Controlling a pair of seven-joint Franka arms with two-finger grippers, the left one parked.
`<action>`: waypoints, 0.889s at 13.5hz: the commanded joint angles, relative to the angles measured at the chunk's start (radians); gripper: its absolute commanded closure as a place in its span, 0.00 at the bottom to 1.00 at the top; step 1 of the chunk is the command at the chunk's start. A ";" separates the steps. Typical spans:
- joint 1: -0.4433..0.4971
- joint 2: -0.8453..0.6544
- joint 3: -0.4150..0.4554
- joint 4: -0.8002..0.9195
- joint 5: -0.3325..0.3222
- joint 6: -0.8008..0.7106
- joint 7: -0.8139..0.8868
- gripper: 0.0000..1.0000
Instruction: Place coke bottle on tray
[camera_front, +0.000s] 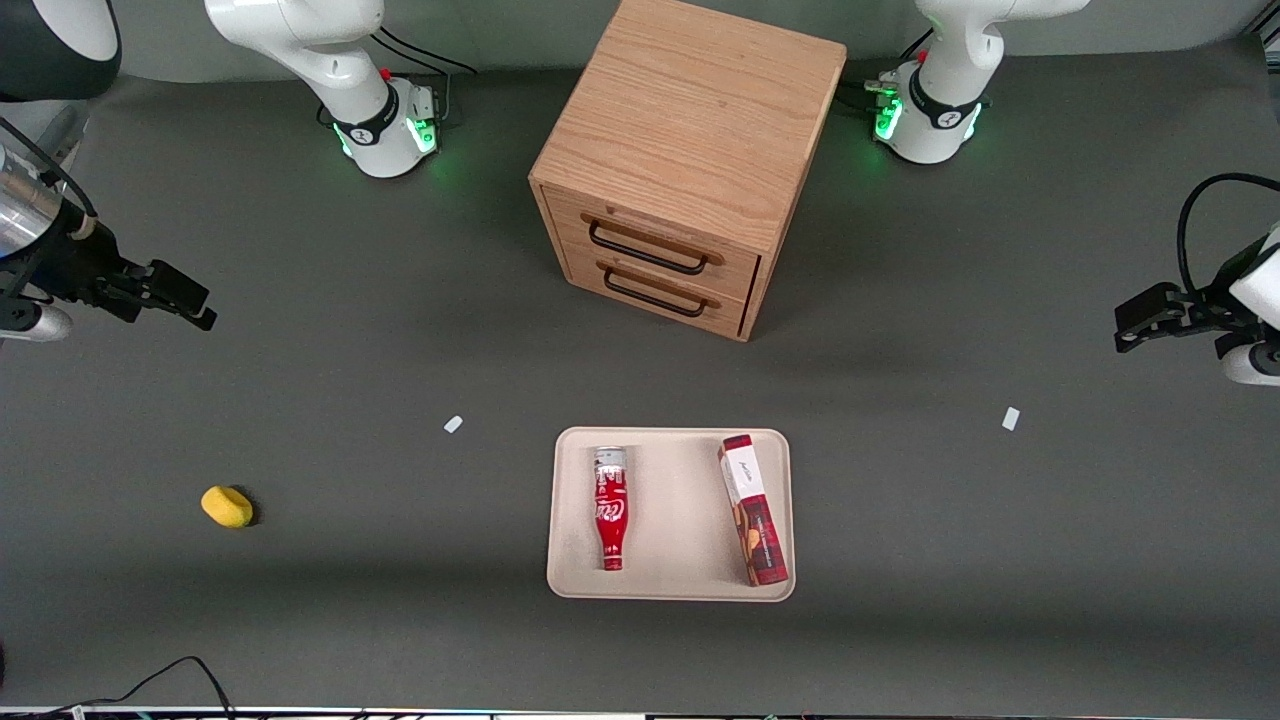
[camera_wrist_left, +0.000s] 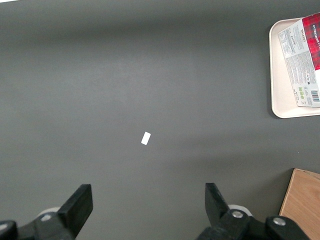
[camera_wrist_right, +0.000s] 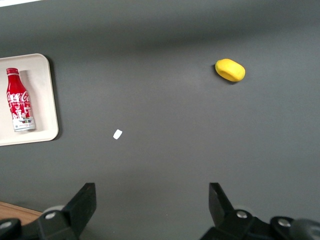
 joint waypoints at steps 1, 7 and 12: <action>0.014 -0.008 -0.003 0.004 0.001 0.000 -0.030 0.00; 0.028 0.001 0.003 0.063 0.000 -0.112 -0.027 0.00; 0.034 0.009 0.009 0.061 -0.005 -0.112 -0.018 0.00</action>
